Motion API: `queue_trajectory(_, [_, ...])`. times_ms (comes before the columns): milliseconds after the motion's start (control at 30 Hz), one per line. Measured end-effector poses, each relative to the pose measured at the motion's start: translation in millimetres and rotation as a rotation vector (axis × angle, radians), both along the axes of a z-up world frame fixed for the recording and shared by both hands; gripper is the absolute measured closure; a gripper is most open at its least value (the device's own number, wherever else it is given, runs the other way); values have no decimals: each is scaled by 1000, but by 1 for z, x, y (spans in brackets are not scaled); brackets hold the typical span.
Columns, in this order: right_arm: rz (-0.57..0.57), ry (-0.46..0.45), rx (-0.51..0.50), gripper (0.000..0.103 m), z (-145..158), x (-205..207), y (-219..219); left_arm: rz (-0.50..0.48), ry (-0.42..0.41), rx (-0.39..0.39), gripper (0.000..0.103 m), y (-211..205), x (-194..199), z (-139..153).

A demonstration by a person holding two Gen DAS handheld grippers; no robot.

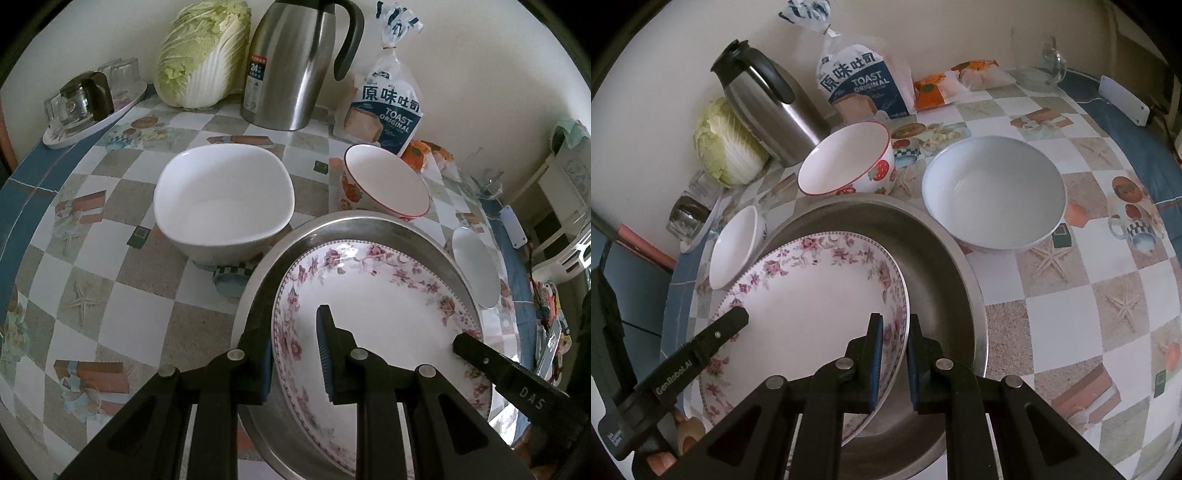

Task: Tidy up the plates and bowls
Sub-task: 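Lower the floral plate into the steel basin with the right gripper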

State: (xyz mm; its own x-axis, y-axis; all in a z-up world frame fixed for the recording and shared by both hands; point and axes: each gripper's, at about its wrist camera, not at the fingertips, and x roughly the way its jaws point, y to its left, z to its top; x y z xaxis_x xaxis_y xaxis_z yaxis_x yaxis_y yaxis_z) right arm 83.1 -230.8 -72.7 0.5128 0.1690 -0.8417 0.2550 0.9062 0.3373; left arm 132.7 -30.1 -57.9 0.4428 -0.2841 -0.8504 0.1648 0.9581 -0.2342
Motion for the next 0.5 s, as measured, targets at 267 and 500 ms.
queue_trajectory(267, [9, 14, -28, 90, -4, 3, 2, -7, -4, 20, 81, -4, 1, -3])
queue_trajectory(500, [10, 21, -45, 90, -7, 4, 3, -9, 4, 45, 81, -6, 2, -7])
